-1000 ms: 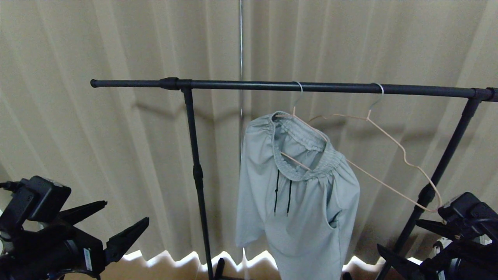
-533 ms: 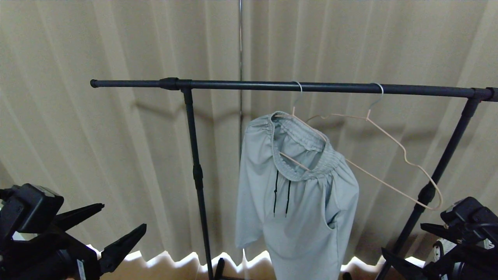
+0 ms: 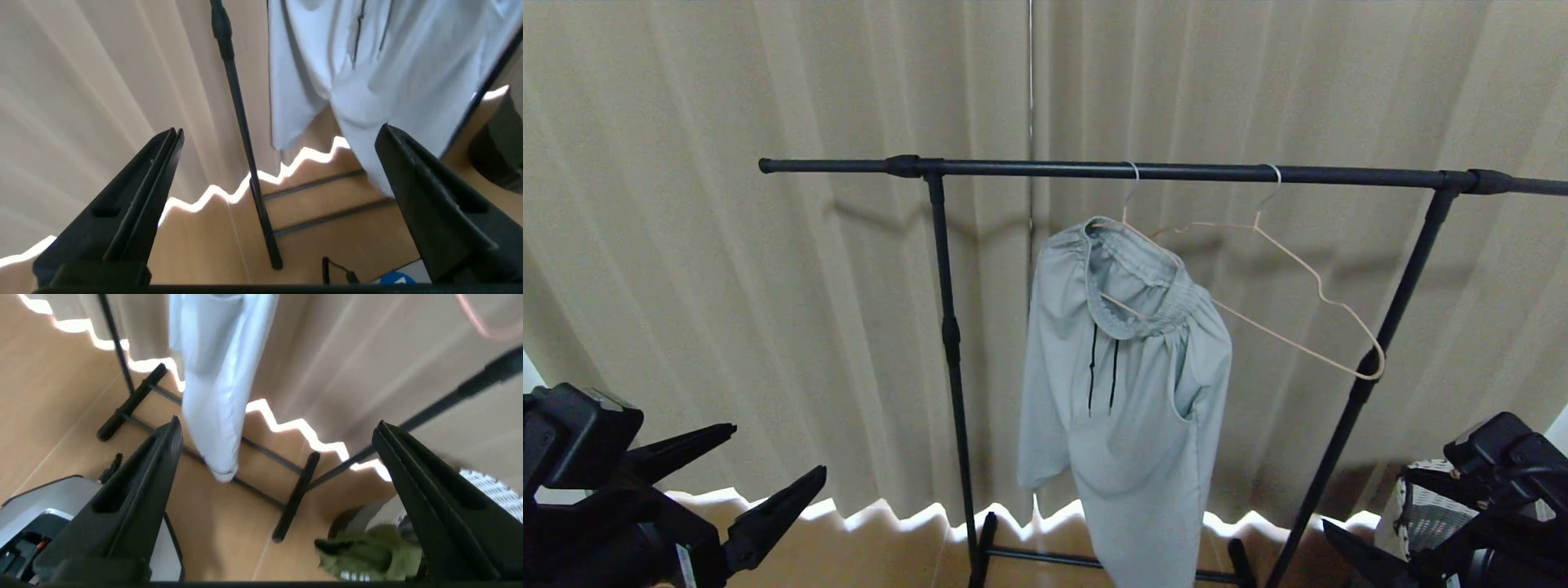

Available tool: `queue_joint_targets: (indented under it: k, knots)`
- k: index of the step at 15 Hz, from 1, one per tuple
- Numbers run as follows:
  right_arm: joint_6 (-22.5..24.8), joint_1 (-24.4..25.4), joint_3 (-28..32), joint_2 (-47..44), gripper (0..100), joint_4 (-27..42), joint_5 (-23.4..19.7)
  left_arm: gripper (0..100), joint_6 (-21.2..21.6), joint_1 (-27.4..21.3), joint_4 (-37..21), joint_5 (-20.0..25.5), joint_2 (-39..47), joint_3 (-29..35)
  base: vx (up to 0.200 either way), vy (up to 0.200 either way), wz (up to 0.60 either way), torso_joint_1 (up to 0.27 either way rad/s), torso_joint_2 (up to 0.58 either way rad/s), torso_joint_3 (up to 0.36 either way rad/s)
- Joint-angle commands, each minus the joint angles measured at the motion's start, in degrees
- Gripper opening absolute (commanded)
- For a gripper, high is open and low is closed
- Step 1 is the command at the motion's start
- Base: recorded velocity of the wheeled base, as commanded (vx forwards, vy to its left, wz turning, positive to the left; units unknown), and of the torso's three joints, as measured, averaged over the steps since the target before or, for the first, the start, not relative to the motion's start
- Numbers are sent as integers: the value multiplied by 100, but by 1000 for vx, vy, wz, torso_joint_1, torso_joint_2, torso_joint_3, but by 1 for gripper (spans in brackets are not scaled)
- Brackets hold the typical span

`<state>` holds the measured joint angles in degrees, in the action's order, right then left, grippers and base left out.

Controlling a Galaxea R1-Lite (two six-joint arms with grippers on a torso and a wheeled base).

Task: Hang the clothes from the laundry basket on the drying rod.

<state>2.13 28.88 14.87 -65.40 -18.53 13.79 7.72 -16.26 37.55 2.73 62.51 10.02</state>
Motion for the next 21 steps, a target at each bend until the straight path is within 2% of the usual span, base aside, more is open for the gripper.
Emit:
queue_joint_targets:
  k: [1,10,13,18,21]
  knots:
    - [6,-5,7,-16,100,-10,1,100,11,0,7,-1,15,-9,0,0,0,0,0,0]
    - [112,-40,-2,1,100,-10,19,100,-25,71,7,-1,6,9,0,0,0,-17,38,21]
    - [112,-84,-2,1,100,-10,19,100,-16,264,7,-1,94,9,0,0,0,-180,414,237]
    - [112,-93,24,-16,100,-10,19,100,-165,308,-2,-36,499,220,0,0,0,-199,477,276]
    - [103,-111,60,-25,100,-19,19,100,-552,255,-2,-36,674,448,0,0,0,-180,468,282]
